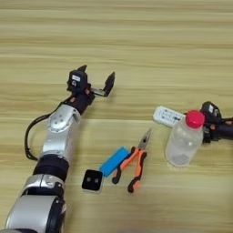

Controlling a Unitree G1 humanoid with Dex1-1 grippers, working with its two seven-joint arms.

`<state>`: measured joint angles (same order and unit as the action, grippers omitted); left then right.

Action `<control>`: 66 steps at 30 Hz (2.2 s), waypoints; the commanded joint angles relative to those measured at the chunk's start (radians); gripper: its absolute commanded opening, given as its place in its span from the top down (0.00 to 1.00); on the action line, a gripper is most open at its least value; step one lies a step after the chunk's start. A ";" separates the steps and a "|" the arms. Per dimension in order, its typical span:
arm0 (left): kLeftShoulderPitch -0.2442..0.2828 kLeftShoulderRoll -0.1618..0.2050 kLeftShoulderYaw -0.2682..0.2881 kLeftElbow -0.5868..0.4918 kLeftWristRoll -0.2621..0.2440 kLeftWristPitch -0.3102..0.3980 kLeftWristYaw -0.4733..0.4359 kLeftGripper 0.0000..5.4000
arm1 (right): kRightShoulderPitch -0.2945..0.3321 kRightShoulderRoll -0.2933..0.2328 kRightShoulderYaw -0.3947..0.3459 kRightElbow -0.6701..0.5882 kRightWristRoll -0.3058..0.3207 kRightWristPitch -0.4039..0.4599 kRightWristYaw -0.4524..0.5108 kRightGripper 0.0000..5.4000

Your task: Move the objects on the table

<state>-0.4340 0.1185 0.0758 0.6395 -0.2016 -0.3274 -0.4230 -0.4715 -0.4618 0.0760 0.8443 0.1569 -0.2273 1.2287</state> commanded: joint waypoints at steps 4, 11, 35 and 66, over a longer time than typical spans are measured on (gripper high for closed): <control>-0.022 -0.006 0.001 0.016 0.012 -0.010 0.005 0.00 | 0.020 -0.027 -0.067 -0.091 0.055 0.012 -0.001 0.46; -0.018 -0.009 -0.010 0.009 0.008 -0.022 -0.024 0.00 | 0.097 -0.058 -0.120 -0.235 0.102 0.040 -0.006 0.46; 0.080 0.087 -0.137 -0.303 -0.158 0.027 -0.581 0.00 | 0.035 -0.167 -0.068 -0.502 0.136 0.234 0.124 0.46; -0.244 0.062 -0.286 0.062 -0.027 0.022 -0.887 0.00 | -0.118 -0.142 0.070 -0.531 0.095 0.330 0.176 0.46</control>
<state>-0.6537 0.1819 -0.1925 0.6827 -0.2569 -0.3125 -1.2931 -0.5692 -0.6062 0.1389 0.3393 0.2496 0.0913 1.4038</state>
